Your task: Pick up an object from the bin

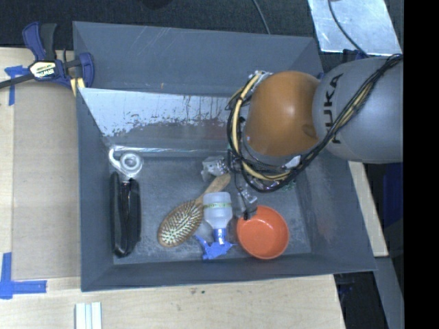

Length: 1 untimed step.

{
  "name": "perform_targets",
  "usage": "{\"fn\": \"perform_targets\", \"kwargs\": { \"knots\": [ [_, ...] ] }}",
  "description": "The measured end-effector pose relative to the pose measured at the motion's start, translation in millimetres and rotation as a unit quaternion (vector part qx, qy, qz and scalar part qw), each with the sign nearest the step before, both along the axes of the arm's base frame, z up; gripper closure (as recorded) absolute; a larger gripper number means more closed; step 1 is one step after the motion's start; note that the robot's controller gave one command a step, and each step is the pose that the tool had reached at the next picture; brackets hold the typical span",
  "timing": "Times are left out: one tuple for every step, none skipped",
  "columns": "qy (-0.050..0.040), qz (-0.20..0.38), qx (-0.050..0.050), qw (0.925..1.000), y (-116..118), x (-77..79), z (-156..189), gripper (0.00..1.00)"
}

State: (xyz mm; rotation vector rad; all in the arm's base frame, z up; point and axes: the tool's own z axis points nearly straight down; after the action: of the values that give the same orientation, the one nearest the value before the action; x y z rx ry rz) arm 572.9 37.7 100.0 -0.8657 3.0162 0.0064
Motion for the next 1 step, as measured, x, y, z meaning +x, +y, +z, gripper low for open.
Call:
{"fn": "perform_targets", "kwargs": {
  "knots": [
    [-0.0076,0.17,-0.002,0.9853,31.2,-35.3,-29.6,0.0]
  ]
}}
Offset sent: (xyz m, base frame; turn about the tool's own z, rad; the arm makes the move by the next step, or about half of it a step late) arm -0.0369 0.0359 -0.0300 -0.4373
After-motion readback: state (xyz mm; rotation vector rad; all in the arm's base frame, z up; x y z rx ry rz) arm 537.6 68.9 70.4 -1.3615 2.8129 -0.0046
